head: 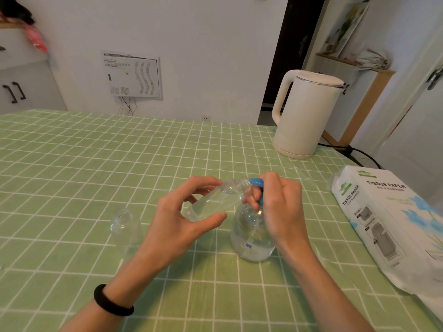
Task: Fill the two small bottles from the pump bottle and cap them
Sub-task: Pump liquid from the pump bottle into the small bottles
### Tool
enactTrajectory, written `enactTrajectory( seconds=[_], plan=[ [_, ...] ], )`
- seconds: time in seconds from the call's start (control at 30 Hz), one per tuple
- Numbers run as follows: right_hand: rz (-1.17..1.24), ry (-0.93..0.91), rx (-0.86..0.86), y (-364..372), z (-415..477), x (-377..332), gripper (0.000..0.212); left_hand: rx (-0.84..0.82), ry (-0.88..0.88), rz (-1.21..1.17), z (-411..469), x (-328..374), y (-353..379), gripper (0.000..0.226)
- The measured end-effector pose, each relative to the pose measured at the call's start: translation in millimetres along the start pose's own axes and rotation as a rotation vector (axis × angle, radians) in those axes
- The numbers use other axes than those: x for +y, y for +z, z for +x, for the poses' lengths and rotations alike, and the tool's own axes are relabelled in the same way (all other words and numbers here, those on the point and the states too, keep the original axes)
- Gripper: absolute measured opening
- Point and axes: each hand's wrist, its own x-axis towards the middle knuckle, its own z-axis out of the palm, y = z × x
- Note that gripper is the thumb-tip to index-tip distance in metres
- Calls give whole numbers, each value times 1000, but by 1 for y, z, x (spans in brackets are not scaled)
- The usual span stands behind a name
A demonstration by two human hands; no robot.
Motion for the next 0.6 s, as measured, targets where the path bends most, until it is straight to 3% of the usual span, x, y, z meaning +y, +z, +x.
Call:
enactTrajectory(
  seconds=[0.23, 0.6],
  plan=[
    [6, 49, 14, 2, 0, 0, 59, -5, -18, 0, -1, -3, 1, 52],
    [-22, 25, 8, 0, -1, 0, 52, -15, -60, -36, -3, -2, 4, 52]
  ],
)
